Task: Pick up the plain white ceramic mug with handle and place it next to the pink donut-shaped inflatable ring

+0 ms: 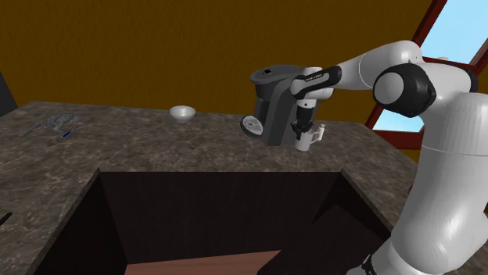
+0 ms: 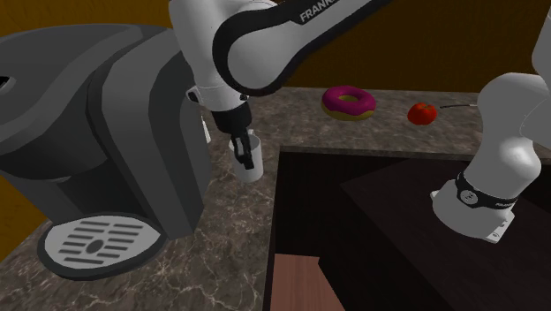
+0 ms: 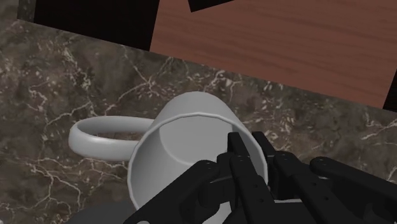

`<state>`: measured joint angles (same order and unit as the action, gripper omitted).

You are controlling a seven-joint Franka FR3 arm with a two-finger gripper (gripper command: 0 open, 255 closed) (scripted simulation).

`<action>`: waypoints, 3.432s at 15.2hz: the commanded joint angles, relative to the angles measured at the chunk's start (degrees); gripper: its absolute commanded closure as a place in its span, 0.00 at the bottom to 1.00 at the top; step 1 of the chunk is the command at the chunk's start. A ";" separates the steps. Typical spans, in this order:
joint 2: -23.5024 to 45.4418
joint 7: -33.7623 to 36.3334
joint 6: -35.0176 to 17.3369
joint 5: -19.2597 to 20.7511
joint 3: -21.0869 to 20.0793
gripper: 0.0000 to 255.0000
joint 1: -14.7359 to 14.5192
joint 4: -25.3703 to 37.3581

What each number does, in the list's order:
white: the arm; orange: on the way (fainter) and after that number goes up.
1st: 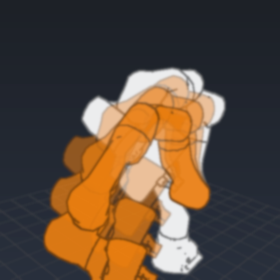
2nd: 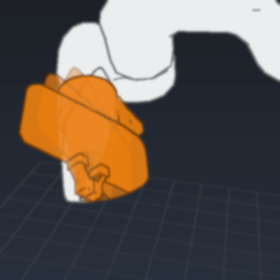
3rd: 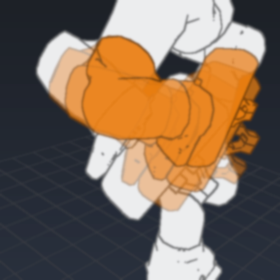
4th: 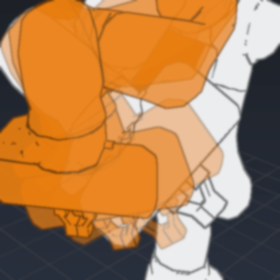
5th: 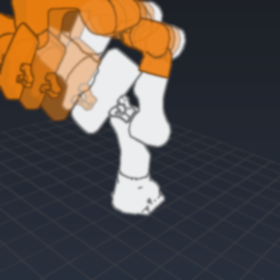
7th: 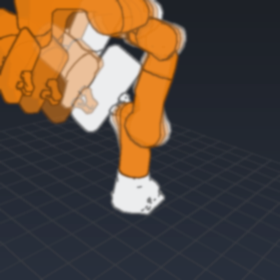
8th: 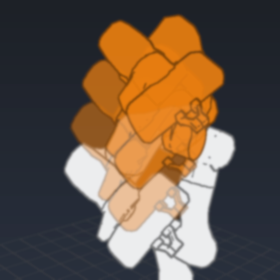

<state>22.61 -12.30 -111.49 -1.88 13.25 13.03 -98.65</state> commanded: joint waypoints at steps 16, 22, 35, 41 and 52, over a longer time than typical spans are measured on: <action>-3.71 0.06 11.83 0.87 0.41 1.00 -0.12 8.19; -12.51 -2.95 8.13 3.19 2.29 1.00 1.33 -3.93; -30.90 -11.92 3.28 11.18 8.60 1.00 7.53 -25.45; -37.44 -17.08 2.60 15.65 12.33 1.00 11.51 -31.46; -44.92 -28.98 2.03 23.78 20.82 1.00 19.59 -36.37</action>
<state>-21.86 -40.23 -109.10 21.17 33.29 31.95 -134.51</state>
